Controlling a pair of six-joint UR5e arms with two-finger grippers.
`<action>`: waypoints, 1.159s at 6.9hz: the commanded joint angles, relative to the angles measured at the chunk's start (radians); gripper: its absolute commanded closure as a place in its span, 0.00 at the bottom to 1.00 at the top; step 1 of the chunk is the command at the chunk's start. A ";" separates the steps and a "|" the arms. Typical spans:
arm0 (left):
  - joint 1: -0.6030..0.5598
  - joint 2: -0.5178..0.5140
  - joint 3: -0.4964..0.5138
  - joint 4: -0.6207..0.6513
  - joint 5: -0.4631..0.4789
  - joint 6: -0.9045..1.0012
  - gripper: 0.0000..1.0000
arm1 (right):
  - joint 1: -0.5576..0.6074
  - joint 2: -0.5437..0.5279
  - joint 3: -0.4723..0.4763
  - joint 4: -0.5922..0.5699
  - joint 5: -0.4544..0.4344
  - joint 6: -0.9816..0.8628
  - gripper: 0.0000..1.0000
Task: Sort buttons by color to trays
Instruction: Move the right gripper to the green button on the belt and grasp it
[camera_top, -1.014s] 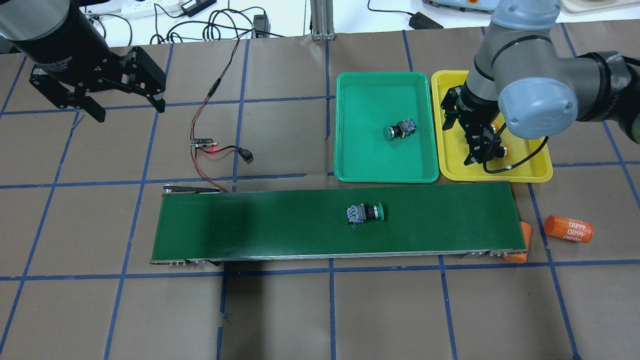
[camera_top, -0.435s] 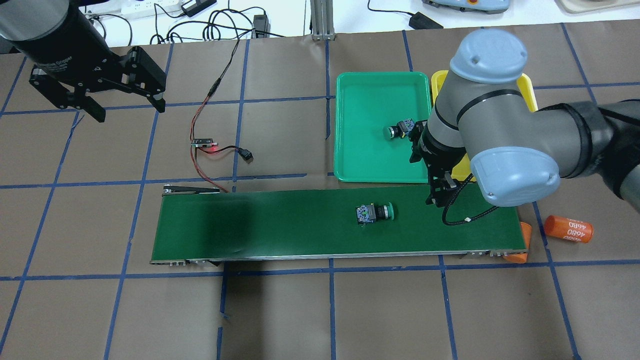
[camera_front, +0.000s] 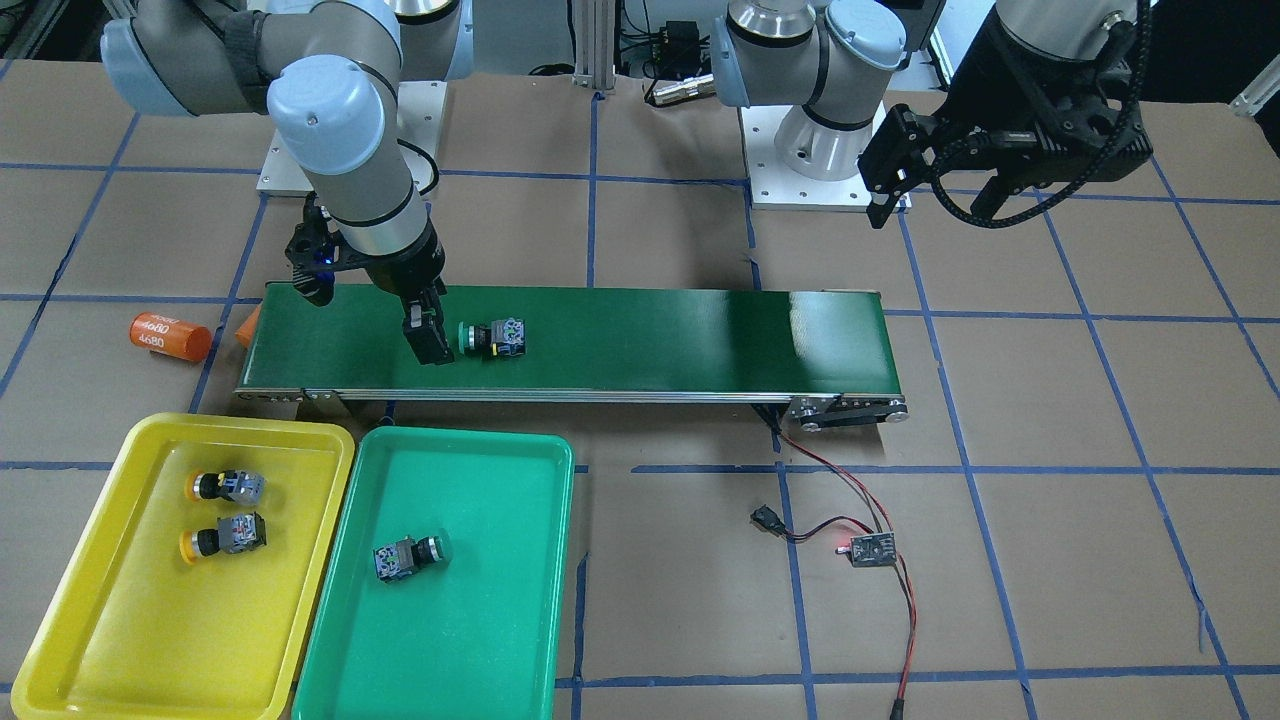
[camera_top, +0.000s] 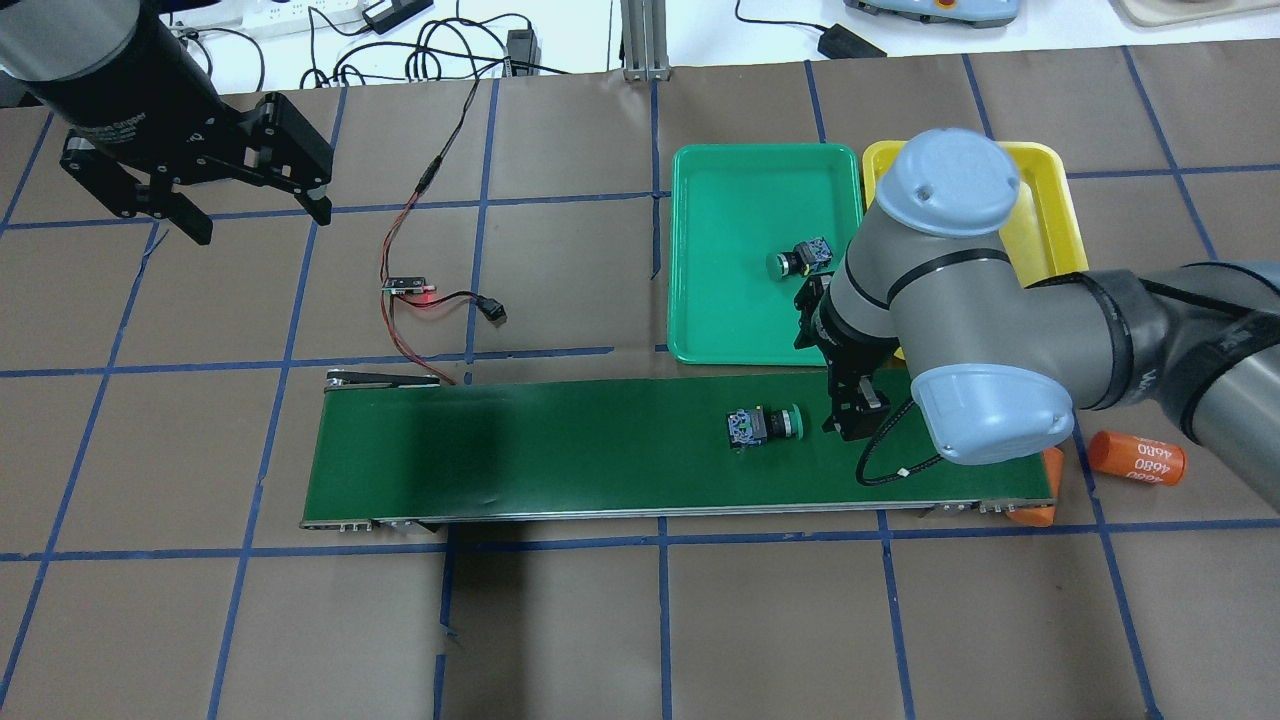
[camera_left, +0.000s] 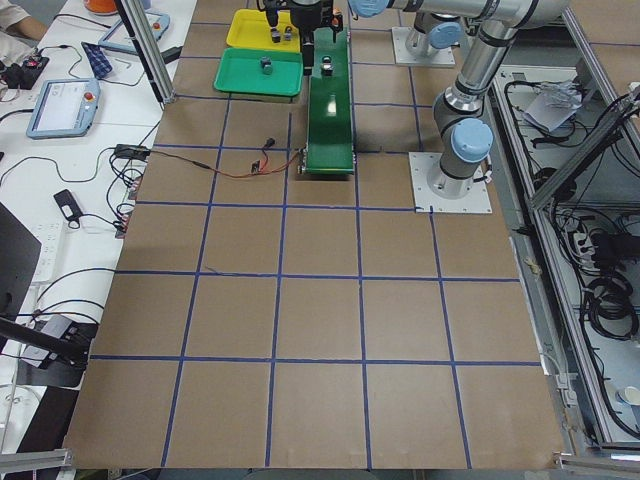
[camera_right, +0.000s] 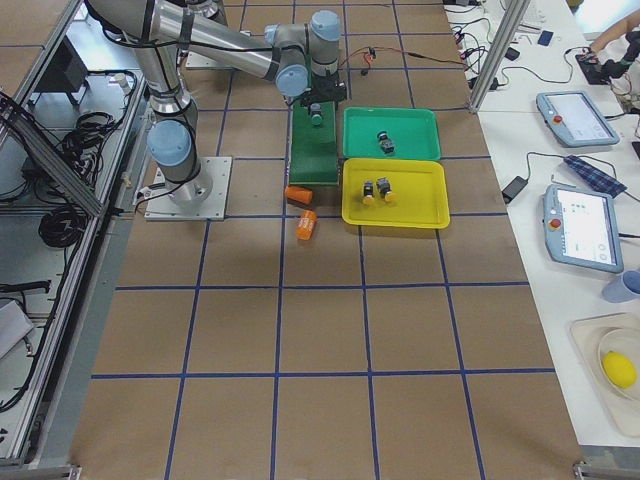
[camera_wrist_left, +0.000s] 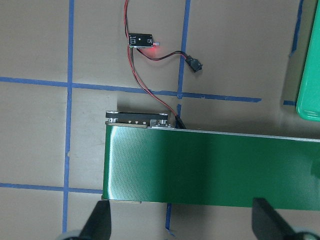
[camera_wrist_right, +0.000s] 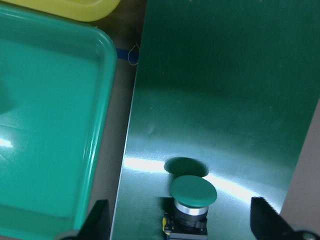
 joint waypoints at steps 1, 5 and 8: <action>0.000 0.000 0.002 0.000 -0.001 0.000 0.00 | 0.022 0.021 0.027 -0.028 0.002 0.001 0.00; -0.001 -0.013 0.017 0.000 -0.002 0.000 0.00 | 0.024 0.027 0.081 -0.031 0.000 -0.008 0.00; -0.001 -0.016 0.014 0.000 -0.002 0.000 0.00 | 0.022 0.058 0.070 -0.034 -0.004 -0.014 0.88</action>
